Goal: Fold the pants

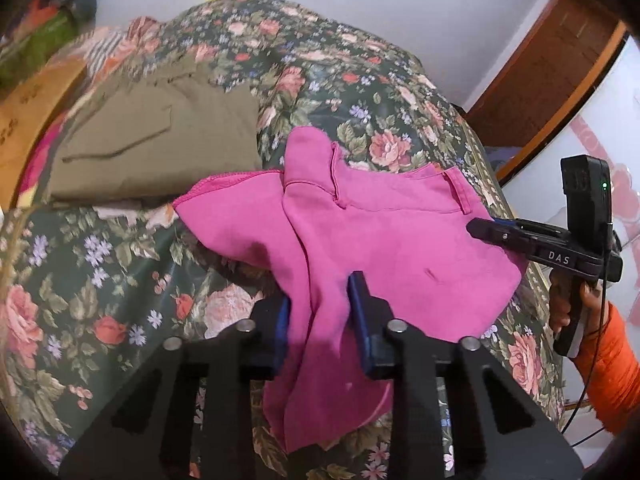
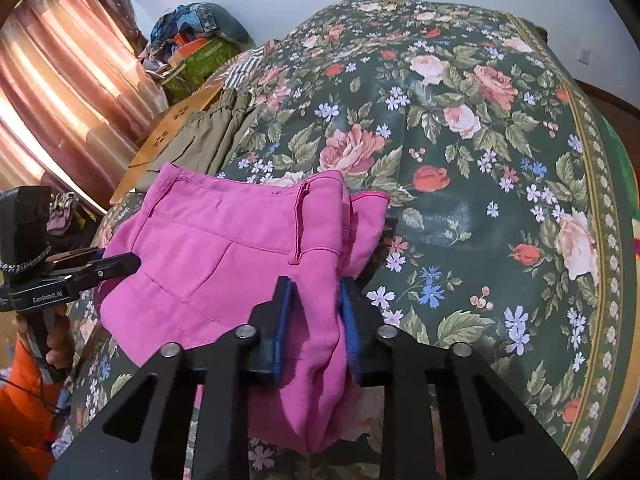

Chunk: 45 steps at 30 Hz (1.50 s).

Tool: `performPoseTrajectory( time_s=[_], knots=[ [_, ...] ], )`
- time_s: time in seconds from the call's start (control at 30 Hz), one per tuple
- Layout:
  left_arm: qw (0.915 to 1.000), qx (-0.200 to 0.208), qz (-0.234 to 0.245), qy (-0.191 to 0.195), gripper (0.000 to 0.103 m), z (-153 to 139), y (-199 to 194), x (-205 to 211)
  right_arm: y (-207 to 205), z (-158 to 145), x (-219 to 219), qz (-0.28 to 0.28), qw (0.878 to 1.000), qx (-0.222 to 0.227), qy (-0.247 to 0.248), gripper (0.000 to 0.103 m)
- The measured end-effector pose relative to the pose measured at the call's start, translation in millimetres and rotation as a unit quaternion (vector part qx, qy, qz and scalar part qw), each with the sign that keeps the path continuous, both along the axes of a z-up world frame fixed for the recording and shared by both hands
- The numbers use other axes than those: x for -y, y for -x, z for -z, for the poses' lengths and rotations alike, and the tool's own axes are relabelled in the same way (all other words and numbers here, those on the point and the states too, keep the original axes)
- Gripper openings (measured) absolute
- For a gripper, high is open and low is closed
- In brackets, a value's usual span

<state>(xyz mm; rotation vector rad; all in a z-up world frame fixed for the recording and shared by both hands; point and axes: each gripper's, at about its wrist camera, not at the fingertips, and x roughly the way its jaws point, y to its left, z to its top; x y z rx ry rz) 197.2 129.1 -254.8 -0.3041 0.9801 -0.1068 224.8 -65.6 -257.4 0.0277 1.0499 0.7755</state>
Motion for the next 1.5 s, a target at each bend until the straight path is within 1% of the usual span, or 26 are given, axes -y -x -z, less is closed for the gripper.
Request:
performPoseTrajectory(
  time_s=[0.1,0.2,0.4,0.6,0.8,1.07,1.27,1.37,1.5],
  knots=[
    [0.9999,0.009,0.004,-0.007,0.021,-9.2,2.8,2.4,3.7,-7.8,0.6,0.001,1.000,0.015,0.000,0.015],
    [0.9997,0.019,0.008,-0.015,0.020,-18.6,6.6,4.3,7.2,-17.6,1.0,0.000,1.000,0.025,-0.004,0.013],
    [0.9989,0.040,0.008,-0.022,0.019,-37.8,13.2,3.0,18.4,-40.9,-6.2,-0.007,0.998,0.055,-0.002,0.013],
    [0.9972,0.069,0.001,-0.029,0.019,-62.8,22.2,-7.9,25.7,-65.2,-16.6,-0.008,0.996,0.083,-0.009,0.012],
    [0.9948,0.094,-0.011,-0.038,0.019,-84.1,28.8,-30.2,30.0,-87.7,-35.2,-0.014,0.994,0.110,-0.018,0.012],
    [0.9907,0.120,-0.037,-0.052,0.019,-107.1,20.8,-78.0,21.7,-111.4,-76.3,-0.026,0.989,0.137,-0.038,0.012],
    [0.9896,0.123,-0.055,-0.049,0.019,-107.0,7.5,-118.9,6.7,-117.9,-115.0,-0.036,0.987,0.151,-0.047,0.012],
    [0.9902,0.118,-0.065,-0.035,0.019,-98.8,-3.8,-145.1,-2.7,-117.7,-134.1,-0.041,0.986,0.153,-0.049,0.012],
    [0.9913,0.104,-0.075,-0.030,0.019,-85.0,-20.8,-170.6,-18.2,-112.3,-161.0,-0.047,0.986,0.153,-0.045,0.012]
  ],
)
